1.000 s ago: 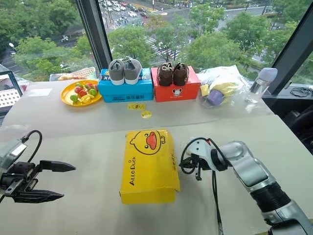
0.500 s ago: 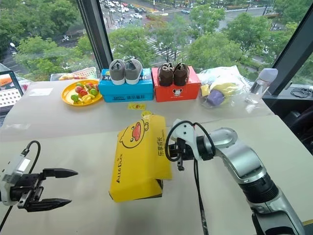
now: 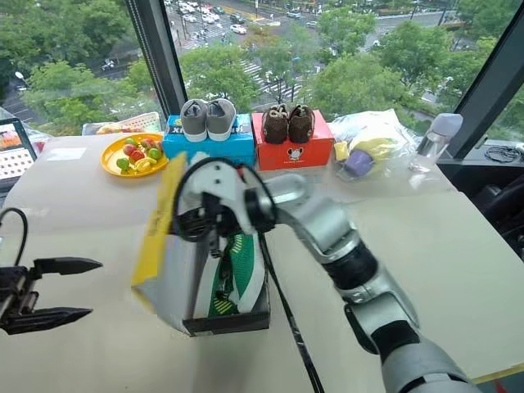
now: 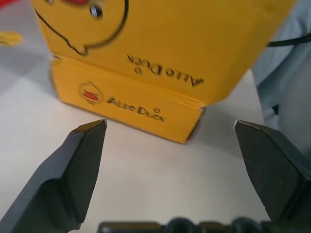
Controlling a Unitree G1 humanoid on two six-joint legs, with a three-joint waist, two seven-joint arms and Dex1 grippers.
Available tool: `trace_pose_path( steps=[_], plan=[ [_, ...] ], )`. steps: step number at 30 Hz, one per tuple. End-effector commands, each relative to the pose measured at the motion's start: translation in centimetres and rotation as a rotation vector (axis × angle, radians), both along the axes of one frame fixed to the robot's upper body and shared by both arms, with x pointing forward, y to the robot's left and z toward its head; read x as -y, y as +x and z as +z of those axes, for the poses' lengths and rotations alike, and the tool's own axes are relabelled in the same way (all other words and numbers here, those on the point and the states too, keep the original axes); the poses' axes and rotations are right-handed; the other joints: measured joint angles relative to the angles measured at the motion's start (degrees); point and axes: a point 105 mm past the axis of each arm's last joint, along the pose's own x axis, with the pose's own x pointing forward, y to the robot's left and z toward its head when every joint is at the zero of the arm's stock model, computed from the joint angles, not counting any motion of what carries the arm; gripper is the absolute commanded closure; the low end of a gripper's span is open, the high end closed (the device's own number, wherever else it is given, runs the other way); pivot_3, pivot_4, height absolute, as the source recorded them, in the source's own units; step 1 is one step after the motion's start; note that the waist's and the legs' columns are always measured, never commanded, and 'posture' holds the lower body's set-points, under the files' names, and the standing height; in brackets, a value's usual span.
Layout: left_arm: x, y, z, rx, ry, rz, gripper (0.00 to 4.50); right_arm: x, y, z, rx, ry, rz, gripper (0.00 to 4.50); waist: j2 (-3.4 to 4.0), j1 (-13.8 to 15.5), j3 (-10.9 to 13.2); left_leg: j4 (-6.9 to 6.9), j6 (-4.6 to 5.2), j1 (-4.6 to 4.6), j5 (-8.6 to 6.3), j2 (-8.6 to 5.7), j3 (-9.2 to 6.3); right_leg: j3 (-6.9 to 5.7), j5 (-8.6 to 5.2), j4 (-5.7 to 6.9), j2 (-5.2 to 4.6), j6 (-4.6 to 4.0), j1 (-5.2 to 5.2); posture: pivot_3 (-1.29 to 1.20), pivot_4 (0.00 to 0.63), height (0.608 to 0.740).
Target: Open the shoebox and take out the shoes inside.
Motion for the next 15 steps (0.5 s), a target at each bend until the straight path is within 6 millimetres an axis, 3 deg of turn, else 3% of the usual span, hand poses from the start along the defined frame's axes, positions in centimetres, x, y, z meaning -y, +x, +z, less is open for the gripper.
trace_pose_path(
  steps=[1,7,10,12,15],
  plan=[
    [-0.9,0.0,2.9,0.075,0.01,0.026,0.0,-2.1,1.1,-2.5,0.03,-0.056,-0.019,4.44,-0.01,0.05,0.0,0.0,-0.01,-0.02,0.0,0.0,0.0,-0.03,0.0,0.0,0.0,0.0,0.0,0.0,0.15,0.731],
    [-1.8,-0.2,4.4,0.1,0.026,0.065,0.0,-2.3,3.0,-7.1,0.05,-0.173,-0.071,4.44,0.03,-0.07,0.03,0.03,-0.04,-0.21,0.03,-0.06,-0.04,-0.17,0.0,-0.06,-0.11,0.01,-0.05,0.0,0.15,0.731],
    [-1.3,-0.6,4.0,0.073,0.021,0.047,0.0,-1.9,3.4,-8.1,0.049,-0.196,-0.085,4.44,0.04,-0.27,0.03,0.02,-0.05,-0.2,0.03,-0.05,-0.07,-0.18,0.0,-0.07,-0.11,0.01,-0.05,0.0,0.15,0.731],
    [-0.6,-0.7,3.2,0.04,0.012,0.015,0.0,-1.6,3.5,-8.0,0.042,-0.182,-0.099,4.44,0.08,-0.36,0.05,0.02,-0.09,-0.17,0.05,-0.02,-0.1,-0.19,-0.01,-0.05,-0.09,0.01,-0.04,0.0,0.15,0.731],
    [1.2,-1.1,1.3,-0.018,0.006,-0.062,0.0,-1.1,3.2,-5.1,-0.002,-0.072,-0.115,4.44,0.11,0.1,0.08,0.03,-0.13,-0.11,0.07,-0.04,-0.16,-0.18,-0.01,0.01,-0.14,0.01,0.02,0.0,0.15,0.731]
  ],
)
